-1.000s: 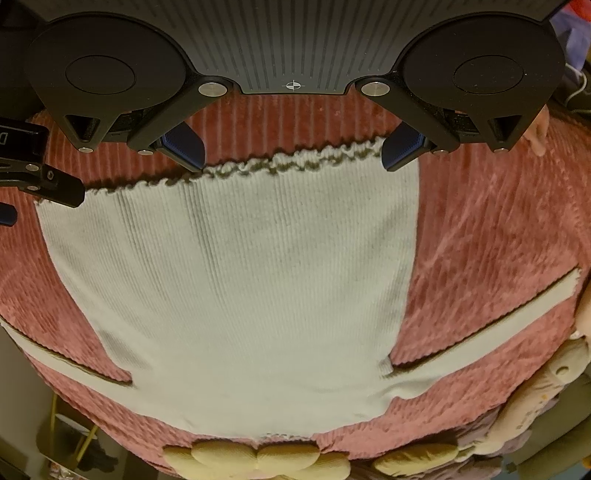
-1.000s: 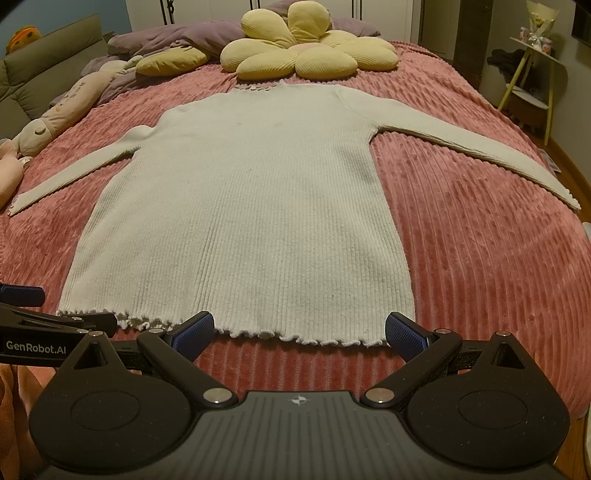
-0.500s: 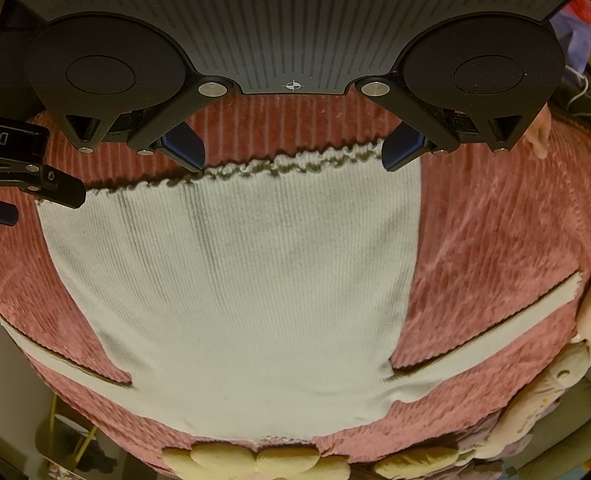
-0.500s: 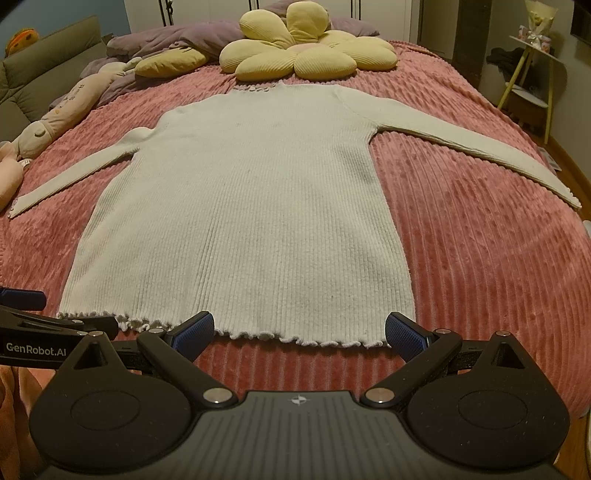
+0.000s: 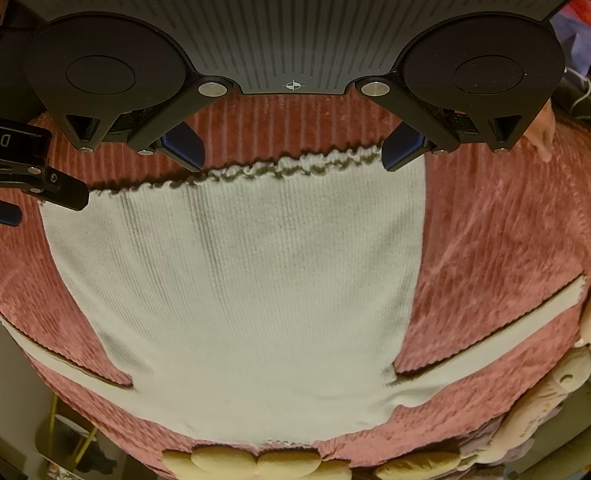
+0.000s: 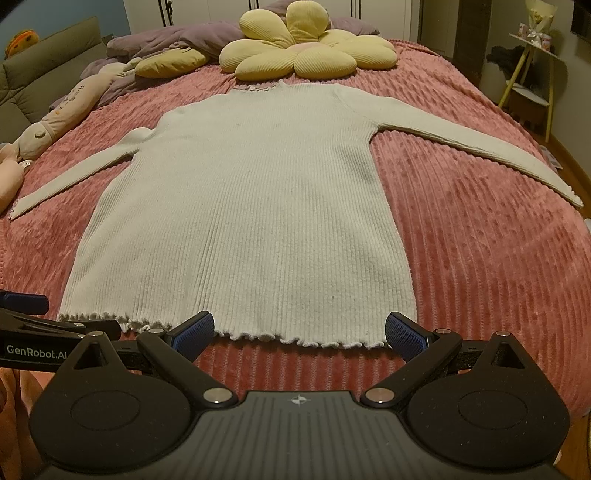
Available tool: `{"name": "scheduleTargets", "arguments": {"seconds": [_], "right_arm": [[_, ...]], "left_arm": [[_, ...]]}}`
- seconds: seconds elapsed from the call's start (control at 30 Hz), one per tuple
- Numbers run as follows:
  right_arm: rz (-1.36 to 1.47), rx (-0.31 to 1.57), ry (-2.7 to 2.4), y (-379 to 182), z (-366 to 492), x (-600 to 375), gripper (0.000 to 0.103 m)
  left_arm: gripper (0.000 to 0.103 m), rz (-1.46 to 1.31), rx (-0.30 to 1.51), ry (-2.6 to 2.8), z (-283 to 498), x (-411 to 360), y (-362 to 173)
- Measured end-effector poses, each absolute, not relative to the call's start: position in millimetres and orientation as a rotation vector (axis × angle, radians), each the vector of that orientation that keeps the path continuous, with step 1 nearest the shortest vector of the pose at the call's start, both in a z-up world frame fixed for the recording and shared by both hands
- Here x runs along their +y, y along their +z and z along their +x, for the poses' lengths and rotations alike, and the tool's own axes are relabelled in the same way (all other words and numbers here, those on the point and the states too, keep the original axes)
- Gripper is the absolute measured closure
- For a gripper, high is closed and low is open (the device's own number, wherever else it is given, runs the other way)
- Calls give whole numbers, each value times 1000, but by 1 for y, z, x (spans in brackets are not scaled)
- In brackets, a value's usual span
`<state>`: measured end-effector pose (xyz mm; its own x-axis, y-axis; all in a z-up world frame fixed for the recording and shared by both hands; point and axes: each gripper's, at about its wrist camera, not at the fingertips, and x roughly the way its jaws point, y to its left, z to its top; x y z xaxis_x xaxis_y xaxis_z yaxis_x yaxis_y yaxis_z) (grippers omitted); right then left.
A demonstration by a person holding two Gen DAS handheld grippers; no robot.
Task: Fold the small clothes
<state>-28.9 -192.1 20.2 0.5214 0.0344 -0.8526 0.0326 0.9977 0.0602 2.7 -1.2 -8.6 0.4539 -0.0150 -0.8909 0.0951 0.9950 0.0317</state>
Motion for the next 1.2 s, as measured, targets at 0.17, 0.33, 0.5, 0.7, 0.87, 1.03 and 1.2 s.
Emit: {"name": "scheduleTargets", "arguments": {"seconds": [0.17,0.33,0.5,0.7,0.87,1.03,1.2], "right_arm": [[73,1023,2,20,-29,-193,4],[75,1023,3,20,-28,-193,4],[80,1023,2,18,-27,-193,4],[85,1013,-1,16,-26,-196,4],[86,1003,-10,16,-27,-198,4],[85,993,-2,17,-28,-199,4],[74,971,-5,16,-29,-200,4]], "left_arm": [[0,79,1103,-65,4,-2,-9],[0,77,1109,-65,5,-3,-10],[0,71,1112,-70,6,-2,-11],[0,67,1116,-72,8,-3,-11],[0,64,1121,-76,9,-5,-12],[0,64,1124,-75,10,-6,-12],[0,55,1121,-81,10,-6,-13]]}}
